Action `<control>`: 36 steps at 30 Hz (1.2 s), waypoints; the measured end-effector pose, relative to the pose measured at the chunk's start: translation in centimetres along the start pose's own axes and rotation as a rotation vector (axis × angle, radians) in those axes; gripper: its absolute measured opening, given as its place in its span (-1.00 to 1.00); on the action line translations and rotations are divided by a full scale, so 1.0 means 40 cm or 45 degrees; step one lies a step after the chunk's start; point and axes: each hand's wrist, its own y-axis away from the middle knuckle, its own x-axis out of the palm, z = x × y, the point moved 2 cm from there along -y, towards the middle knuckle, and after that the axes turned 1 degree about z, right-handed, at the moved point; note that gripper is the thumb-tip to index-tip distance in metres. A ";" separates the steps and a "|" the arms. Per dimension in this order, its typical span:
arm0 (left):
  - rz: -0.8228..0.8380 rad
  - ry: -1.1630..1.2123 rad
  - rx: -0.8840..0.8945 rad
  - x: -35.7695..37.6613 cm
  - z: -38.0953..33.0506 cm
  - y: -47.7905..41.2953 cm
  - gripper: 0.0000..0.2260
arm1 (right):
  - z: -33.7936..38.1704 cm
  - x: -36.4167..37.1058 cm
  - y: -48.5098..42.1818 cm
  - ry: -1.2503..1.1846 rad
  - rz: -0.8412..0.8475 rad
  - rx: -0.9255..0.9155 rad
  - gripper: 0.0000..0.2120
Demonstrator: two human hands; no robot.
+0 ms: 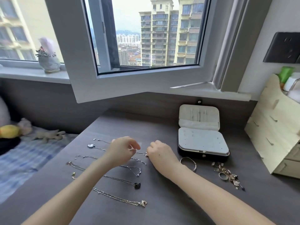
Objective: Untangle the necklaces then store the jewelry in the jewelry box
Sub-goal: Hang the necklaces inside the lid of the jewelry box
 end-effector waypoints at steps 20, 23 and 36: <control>-0.094 0.277 0.075 0.037 -0.037 -0.004 -0.71 | -0.025 -0.090 -0.005 -0.333 -0.186 -0.044 -0.92; -0.059 0.496 0.080 0.019 -0.056 -0.003 -0.93 | -0.048 -0.141 -0.007 -0.345 -0.020 -0.030 -0.89; -0.121 0.568 0.221 -0.040 -0.184 0.029 -0.85 | -0.106 -0.337 0.042 -0.586 -0.157 0.130 -0.92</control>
